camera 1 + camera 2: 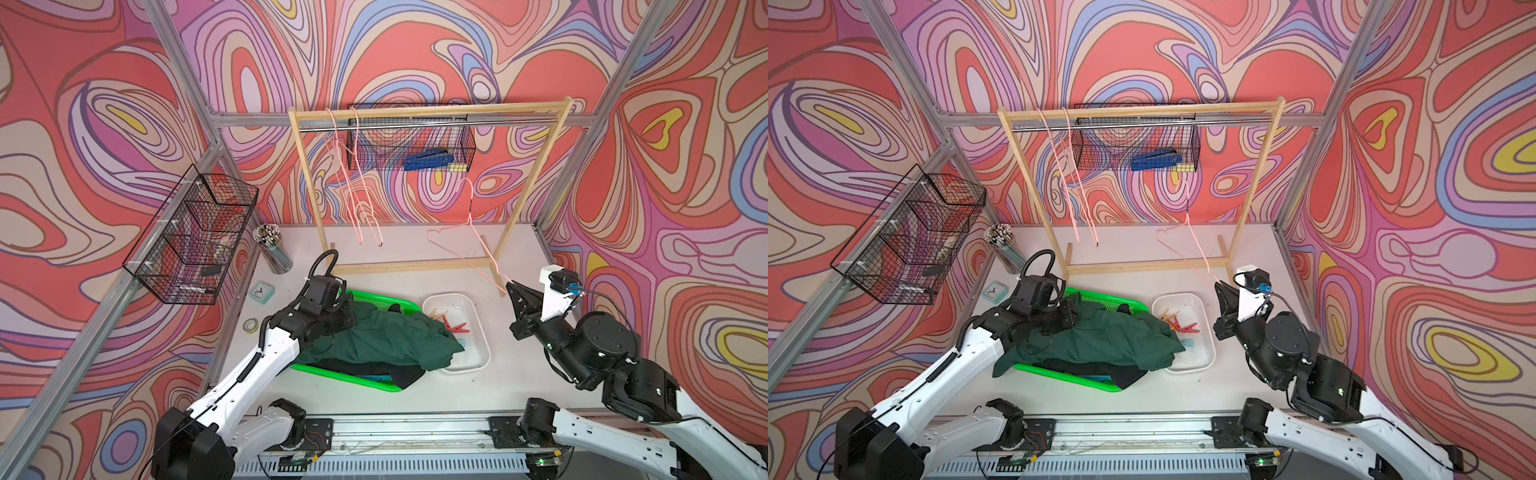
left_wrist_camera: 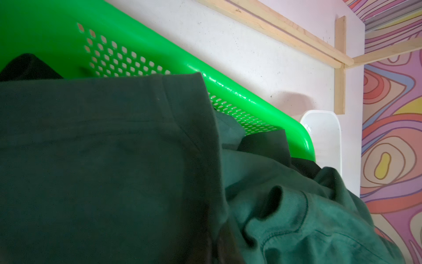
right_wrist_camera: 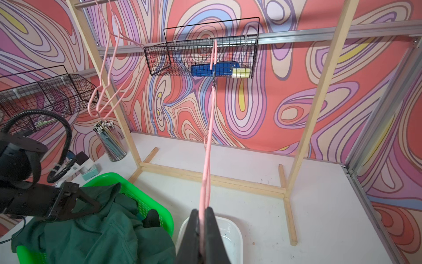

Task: Remove the clothespins securing t-shirts to the hanger
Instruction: Adjust the T-shirt in the basket.

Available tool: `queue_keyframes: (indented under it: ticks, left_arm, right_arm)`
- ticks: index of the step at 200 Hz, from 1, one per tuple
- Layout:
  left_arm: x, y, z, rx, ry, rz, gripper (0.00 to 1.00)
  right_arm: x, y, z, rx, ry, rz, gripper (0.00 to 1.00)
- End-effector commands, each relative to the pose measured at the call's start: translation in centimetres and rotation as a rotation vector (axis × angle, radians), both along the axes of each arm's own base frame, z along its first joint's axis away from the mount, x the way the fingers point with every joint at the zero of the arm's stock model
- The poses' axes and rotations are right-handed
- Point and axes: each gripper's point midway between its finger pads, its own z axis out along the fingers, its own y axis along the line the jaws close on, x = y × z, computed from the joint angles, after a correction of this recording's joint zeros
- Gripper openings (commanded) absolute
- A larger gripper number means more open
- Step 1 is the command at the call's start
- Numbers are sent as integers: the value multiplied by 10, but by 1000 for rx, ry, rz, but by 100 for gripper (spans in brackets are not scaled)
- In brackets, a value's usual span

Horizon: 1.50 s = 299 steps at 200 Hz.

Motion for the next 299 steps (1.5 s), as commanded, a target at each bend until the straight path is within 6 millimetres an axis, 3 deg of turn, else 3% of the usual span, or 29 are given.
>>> queue_keyframes:
  ticks: [1,45,69,93,130,152,174,240,299]
  left_arm:
    - [1,-23,26,-93,4,-46,0]
    - [-15,-78,63,-146,-58,-156,0]
    - [-26,-108,72,-212,-73,-202,0]
    - [-35,-131,68,-237,-69,-231,0]
    - [-49,-192,61,-350,-44,-311,0]
    - [-54,-210,52,-354,-13,-346,0]
    - [-54,-203,41,-310,-12,-332,0]
    - [-49,-134,3,-19,-55,-217,0]
    - [-45,-111,-43,21,33,-181,29]
  right_arm:
    - [8,2,3,24,-19,-40,0]
    - [23,20,-4,-29,-3,-63,0]
    - [28,29,-4,-33,-5,-53,0]
    - [30,34,-2,-35,-15,-47,0]
    - [34,47,1,-45,-13,-15,0]
    - [35,51,3,-50,-9,-8,0]
    - [35,51,6,-41,-17,-5,0]
    - [38,61,28,-20,-43,19,0]
    - [40,67,45,0,-72,28,0]
